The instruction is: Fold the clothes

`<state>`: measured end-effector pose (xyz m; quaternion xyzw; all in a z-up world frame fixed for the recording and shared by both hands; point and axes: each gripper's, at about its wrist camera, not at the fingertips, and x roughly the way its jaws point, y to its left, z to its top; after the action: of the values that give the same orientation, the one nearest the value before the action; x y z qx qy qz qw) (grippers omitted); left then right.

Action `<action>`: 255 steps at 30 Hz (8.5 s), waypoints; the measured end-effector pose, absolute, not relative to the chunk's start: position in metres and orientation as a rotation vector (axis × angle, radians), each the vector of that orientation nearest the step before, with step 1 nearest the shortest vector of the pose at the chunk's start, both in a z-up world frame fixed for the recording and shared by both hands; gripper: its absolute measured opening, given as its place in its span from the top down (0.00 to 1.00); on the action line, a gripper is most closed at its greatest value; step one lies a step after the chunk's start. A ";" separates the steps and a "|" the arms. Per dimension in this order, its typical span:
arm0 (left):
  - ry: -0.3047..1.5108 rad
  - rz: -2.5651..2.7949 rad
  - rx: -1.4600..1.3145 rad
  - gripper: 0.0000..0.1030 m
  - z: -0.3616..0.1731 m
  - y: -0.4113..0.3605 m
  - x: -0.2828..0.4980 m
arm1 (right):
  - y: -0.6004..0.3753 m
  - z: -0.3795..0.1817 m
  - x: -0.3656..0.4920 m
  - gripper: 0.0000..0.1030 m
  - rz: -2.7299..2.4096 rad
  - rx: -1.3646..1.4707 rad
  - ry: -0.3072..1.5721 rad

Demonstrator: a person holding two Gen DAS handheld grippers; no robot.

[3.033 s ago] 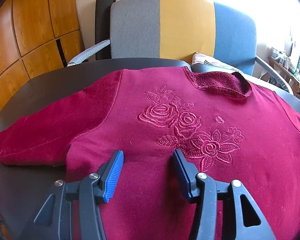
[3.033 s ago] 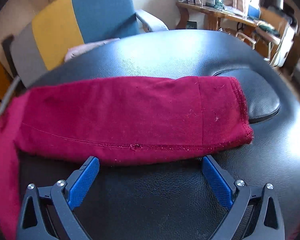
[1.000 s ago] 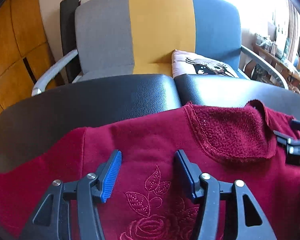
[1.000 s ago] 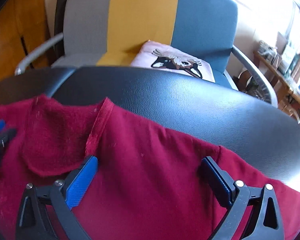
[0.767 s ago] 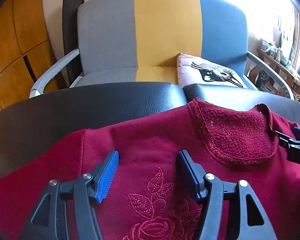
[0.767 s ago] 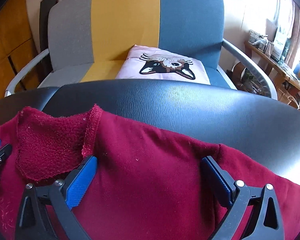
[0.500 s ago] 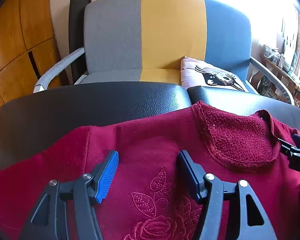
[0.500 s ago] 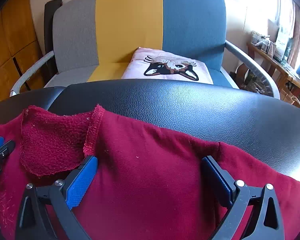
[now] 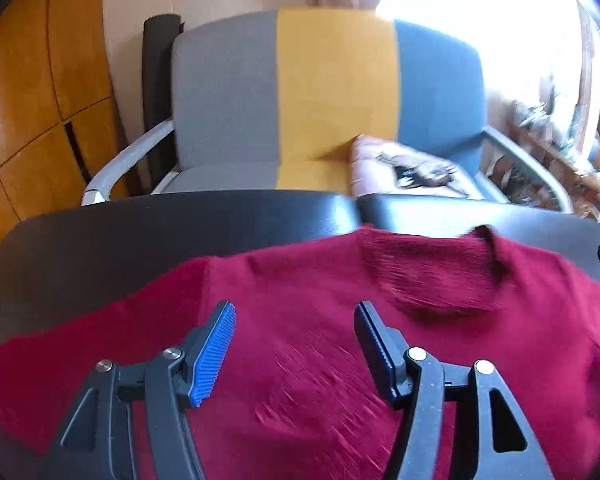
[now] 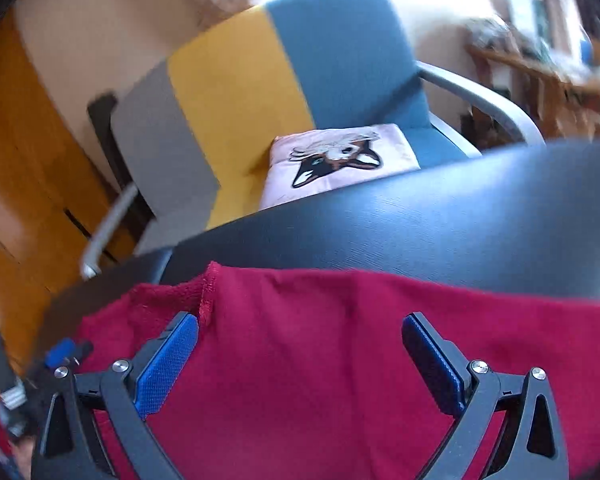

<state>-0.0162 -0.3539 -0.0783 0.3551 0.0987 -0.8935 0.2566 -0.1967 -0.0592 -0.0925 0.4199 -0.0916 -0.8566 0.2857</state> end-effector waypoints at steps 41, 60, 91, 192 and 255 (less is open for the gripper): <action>0.414 -2.529 1.128 0.34 -0.123 -0.276 0.027 | 0.244 -0.128 -0.213 0.89 -2.850 1.293 -0.378; 0.485 -2.563 1.109 0.30 -0.125 -0.280 0.028 | -0.109 -0.075 -0.153 0.90 -2.187 0.998 0.006; 0.892 -2.643 1.258 0.31 -0.099 -0.293 -0.067 | -0.087 -0.142 -0.054 0.10 -2.052 1.017 0.321; 0.793 -2.468 0.942 0.85 -0.133 -0.378 0.016 | -0.073 -0.127 -0.201 0.00 -2.168 1.161 -0.205; 1.071 -1.726 0.481 0.92 -0.078 -0.572 0.207 | -0.126 -0.146 -0.185 0.00 -2.381 1.093 0.281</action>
<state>0.2067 -0.5716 -0.0780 0.1990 0.4434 -0.7146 0.5031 -0.1852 -0.1260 -0.1459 0.4014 0.1032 -0.8749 0.2505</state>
